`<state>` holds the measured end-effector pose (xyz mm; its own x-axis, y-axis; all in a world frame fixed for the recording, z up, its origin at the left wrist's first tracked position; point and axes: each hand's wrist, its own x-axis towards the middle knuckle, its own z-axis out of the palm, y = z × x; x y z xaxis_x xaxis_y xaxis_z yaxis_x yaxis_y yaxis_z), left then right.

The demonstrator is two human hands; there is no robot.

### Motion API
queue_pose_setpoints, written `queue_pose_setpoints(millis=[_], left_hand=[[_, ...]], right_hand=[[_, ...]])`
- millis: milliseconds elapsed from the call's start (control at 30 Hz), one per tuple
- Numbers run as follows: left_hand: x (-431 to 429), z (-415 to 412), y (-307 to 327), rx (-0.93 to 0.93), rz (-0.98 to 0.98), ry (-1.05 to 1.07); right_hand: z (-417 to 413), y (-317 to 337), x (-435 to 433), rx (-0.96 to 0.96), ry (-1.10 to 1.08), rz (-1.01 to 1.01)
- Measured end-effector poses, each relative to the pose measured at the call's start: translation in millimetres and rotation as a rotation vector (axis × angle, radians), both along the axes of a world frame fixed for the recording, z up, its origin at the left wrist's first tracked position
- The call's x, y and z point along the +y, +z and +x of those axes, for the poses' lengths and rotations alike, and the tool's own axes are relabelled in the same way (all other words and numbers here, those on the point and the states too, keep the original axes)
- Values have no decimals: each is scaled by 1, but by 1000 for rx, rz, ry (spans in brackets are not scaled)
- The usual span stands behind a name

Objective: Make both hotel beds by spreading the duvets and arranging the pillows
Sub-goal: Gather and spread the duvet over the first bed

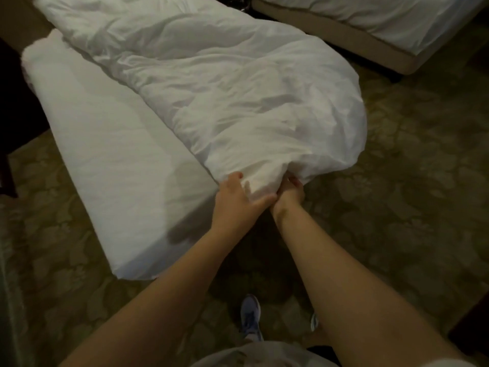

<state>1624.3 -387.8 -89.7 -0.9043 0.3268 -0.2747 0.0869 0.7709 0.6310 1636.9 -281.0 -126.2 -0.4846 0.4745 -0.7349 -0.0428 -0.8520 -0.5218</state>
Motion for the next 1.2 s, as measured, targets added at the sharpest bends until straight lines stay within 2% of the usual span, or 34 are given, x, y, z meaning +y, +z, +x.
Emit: queue_pose_setpoints(millis=[33, 67, 133, 200, 267, 300, 333, 400, 467, 533, 600, 700, 800, 867, 1067, 1200], left_hand=[[2, -3, 5, 6, -100, -62], [3, -8, 9, 64, -115, -95], [6, -19, 37, 292, 57, -59], [7, -28, 71, 560, 261, 12], [-3, -22, 70, 654, 235, 0], [-12, -14, 52, 644, 152, -77], [-23, -3, 27, 580, 18, -177], [-43, 25, -21, 290, -304, -364], [-53, 37, -51, 160, -542, -530], [-51, 34, -59, 188, -601, -625], [-43, 29, -66, 193, -624, -687], [-33, 39, -77, 106, -701, -694], [-29, 63, -89, -82, -935, -744], [-18, 68, -87, -140, -1057, -791], [91, 49, -45, 47, -927, -721], [191, 50, -11, 102, -731, -648]], right_hand=[[-3, 3, 1, -18, -17, 7], [-7, 10, 7, -32, -70, 53], [-18, 31, 29, -97, -202, 300], [-25, 49, 45, -115, -140, 566], [-12, 48, 36, -17, -90, 634], [-2, 36, 24, -45, -69, 626], [10, 14, 10, -173, -2, 614], [42, -33, -17, -519, 329, 658], [78, -66, -34, -750, 755, 852], [107, -85, -43, -892, 1110, 1133], [119, -84, -43, -962, 1268, 1335], [114, -70, -29, -980, 1362, 1442], [111, -60, -8, -965, 1368, 1481], [111, -56, 8, -958, 1359, 1484], [116, -24, 98, -1004, 1323, 1507], [122, 11, 195, -1022, 1161, 1590]])
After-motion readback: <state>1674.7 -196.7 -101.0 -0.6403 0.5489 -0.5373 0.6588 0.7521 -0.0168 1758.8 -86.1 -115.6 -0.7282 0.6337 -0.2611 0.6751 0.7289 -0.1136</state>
